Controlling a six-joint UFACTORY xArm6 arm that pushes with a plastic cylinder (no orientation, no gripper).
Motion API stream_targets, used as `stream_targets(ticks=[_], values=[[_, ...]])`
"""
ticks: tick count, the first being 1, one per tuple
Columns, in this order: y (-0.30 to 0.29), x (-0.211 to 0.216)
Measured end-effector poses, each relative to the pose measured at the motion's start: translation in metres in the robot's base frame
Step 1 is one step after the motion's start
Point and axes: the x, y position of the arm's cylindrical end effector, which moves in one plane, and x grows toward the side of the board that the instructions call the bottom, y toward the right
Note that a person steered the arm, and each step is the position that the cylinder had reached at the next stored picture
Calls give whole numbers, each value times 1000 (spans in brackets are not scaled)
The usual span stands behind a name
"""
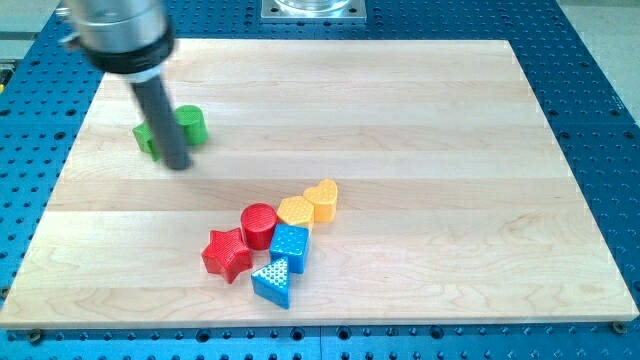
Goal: Move green blocks towards the center
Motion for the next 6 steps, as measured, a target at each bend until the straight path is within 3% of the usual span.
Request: stream_targets(ticks=[2, 3, 4, 6], values=[[-99, 39], [-81, -10], [-55, -29], [66, -83]])
